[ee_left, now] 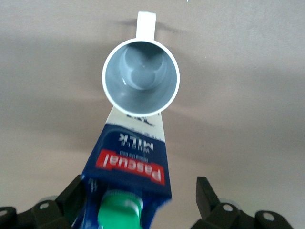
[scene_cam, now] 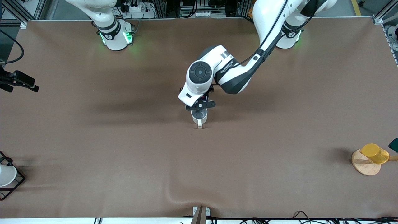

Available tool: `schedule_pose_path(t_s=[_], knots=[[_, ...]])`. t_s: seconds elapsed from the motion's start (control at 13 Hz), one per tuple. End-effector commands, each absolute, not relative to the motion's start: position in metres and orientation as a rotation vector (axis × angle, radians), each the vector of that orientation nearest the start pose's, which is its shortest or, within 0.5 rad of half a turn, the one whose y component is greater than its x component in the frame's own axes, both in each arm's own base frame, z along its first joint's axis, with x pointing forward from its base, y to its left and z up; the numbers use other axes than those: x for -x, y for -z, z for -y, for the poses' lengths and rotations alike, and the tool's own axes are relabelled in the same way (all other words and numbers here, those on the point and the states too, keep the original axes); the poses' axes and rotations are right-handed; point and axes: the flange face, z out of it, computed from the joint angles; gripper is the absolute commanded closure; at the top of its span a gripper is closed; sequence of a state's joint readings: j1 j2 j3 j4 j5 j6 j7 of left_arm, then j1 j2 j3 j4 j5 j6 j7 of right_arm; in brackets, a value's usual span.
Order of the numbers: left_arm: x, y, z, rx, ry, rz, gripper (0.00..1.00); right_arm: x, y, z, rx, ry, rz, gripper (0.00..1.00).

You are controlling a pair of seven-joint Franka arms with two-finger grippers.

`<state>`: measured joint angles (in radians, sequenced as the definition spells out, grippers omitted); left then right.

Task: Place milk next to cup
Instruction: 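Open the left gripper to release the milk carton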

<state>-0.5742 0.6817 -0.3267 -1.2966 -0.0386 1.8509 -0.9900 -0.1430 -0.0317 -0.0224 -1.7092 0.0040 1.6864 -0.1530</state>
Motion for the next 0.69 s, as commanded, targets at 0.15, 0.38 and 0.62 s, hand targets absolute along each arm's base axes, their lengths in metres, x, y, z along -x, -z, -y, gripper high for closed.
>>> schedule_pose_path(t_s=[0.15, 0.38, 0.62], knots=[[-0.513, -0.444, 0.474, 3.169, -0.296, 0.375, 0.00, -0.539, -0.594, 0.090, 3.202, -0.003, 0.009, 0.00], [-0.553, -0.504, 0.381, 3.173, -0.213, 0.304, 0.00, -0.535, -0.593, 0.083, 3.192, -0.053, 0.006, 0.00], [-0.568, -0.550, 0.294, 3.133, -0.076, 0.200, 0.00, -0.533, -0.590, 0.082, 3.183, -0.098, -0.017, 0.00]])
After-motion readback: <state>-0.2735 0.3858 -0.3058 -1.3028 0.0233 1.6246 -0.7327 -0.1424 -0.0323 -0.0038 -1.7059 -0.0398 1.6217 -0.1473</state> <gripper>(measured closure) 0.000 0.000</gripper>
